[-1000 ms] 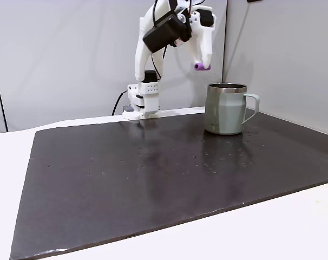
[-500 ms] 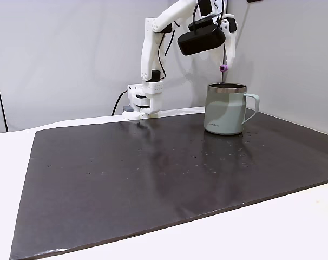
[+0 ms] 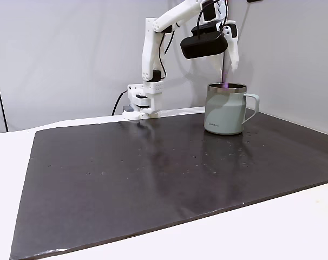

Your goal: Grasp a pengrip and put it in the cup.

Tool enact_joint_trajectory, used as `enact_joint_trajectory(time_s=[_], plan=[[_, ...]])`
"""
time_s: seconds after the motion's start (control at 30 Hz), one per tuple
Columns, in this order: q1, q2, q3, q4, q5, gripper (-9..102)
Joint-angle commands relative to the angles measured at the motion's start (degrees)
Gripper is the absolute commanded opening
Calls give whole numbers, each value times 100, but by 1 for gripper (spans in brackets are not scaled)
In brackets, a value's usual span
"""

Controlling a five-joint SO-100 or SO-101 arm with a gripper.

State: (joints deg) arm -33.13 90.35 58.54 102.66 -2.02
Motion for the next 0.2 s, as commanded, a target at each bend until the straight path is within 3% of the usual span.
enact_joint_trajectory(time_s=[0.0,0.17], plan=[[-53,387,-9,26,18,22],[-62,413,9,35,18,22]])
